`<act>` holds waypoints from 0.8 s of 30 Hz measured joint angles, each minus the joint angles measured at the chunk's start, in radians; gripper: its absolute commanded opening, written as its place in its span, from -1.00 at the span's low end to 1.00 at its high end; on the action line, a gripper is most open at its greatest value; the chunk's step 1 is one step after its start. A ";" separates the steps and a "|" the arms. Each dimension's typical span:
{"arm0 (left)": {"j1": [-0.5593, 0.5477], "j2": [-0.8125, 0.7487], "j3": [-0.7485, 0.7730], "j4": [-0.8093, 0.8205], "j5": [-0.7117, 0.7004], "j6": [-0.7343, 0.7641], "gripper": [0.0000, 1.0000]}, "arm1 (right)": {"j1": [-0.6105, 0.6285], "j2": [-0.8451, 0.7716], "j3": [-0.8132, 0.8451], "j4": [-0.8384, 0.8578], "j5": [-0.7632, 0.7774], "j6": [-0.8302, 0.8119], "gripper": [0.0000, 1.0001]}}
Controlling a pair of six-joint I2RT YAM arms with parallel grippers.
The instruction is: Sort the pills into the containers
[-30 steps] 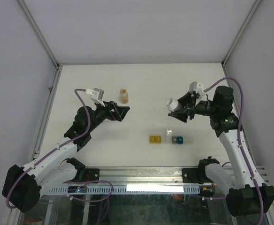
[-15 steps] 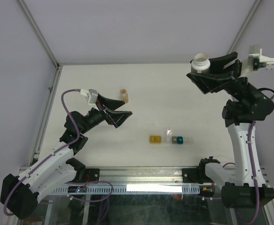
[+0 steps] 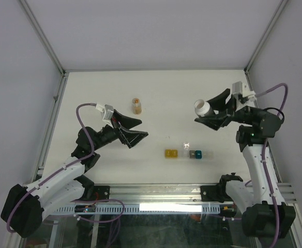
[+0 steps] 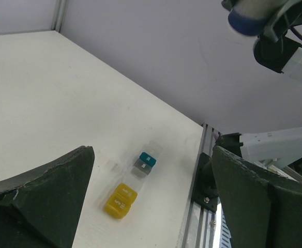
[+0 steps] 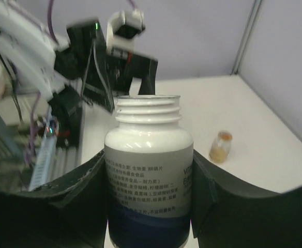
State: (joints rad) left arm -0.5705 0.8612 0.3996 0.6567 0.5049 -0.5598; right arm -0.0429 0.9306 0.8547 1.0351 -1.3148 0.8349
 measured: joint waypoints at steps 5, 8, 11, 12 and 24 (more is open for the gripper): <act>0.000 0.020 -0.076 0.066 -0.007 0.000 0.98 | -0.014 -0.104 -0.088 -0.641 -0.166 -0.641 -1.00; 0.000 0.044 -0.105 0.090 -0.009 0.002 0.98 | 0.022 -0.074 -0.015 -1.178 -0.084 -1.155 -1.00; 0.000 0.055 -0.133 0.122 -0.009 0.002 0.98 | 0.069 0.013 0.033 -1.572 0.037 -1.571 -1.00; 0.000 0.055 -0.148 0.140 -0.010 0.002 0.98 | 0.075 0.029 0.027 -1.654 0.071 -1.655 -1.00; 0.000 0.119 -0.264 0.278 -0.032 0.028 0.98 | 0.214 0.001 -0.193 -1.961 0.449 -2.057 -1.00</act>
State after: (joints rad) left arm -0.5705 0.9802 0.1360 0.9352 0.4725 -0.5316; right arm 0.1715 0.9318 0.6613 -0.9260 -0.8661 -1.2217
